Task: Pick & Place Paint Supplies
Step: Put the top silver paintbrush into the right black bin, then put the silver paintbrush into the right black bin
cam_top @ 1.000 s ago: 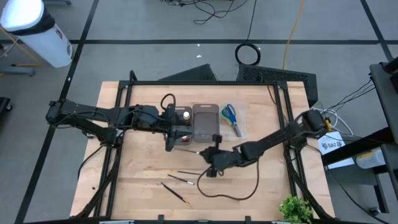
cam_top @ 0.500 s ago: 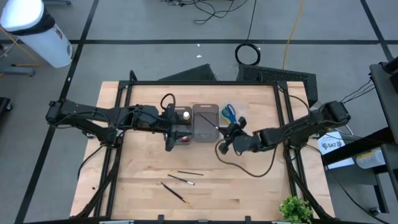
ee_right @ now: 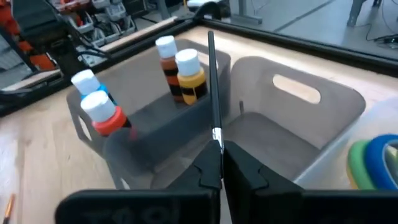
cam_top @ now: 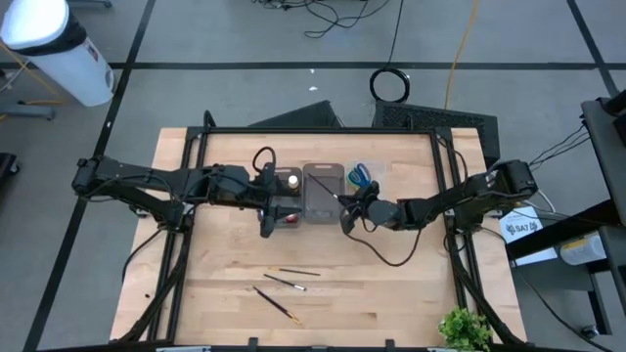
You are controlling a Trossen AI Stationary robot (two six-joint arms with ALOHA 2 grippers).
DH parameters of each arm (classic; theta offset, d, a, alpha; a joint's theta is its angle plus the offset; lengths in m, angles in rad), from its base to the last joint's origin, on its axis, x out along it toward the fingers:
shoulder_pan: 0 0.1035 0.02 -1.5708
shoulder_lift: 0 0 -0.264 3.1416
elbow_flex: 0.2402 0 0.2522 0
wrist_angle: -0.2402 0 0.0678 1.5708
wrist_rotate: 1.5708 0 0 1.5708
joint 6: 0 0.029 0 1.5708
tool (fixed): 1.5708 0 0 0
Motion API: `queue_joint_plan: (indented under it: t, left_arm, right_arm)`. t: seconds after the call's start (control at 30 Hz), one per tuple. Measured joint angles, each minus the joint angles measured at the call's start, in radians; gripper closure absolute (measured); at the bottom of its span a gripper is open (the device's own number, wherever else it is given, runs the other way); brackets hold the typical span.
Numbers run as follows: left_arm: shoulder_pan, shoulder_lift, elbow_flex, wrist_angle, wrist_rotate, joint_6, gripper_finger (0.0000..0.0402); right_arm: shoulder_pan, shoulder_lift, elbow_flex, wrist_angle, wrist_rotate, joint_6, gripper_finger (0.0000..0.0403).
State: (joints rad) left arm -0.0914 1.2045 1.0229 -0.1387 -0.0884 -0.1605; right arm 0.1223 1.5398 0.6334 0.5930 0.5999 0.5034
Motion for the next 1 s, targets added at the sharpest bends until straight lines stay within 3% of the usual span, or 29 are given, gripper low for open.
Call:
queue_joint_plan:
  t: [0.5, 0.77, 0.87, 1.0]
  left_arm:
    - [0.000, 0.000, 0.000, 0.023, 0.000, 0.000, 0.0188]
    - [0.000, 0.000, 0.000, 0.030, 0.000, 0.000, 0.0188]
    - [0.000, 0.000, 0.000, 0.031, 0.000, 0.000, 0.0188]
    - [0.000, 0.000, 0.000, 0.032, 0.000, 0.000, 0.0188]
  right_arm:
    - [-0.004, -0.002, 0.000, 0.048, -0.004, -0.041, 0.0266]
    - [0.114, -0.002, 0.018, 0.309, -0.232, -0.292, 0.0243]
    - [0.198, -0.002, 0.093, 0.222, -0.234, -0.344, 0.0243]
    - [0.276, 0.027, 0.269, -0.078, -0.178, -0.348, 0.0243]
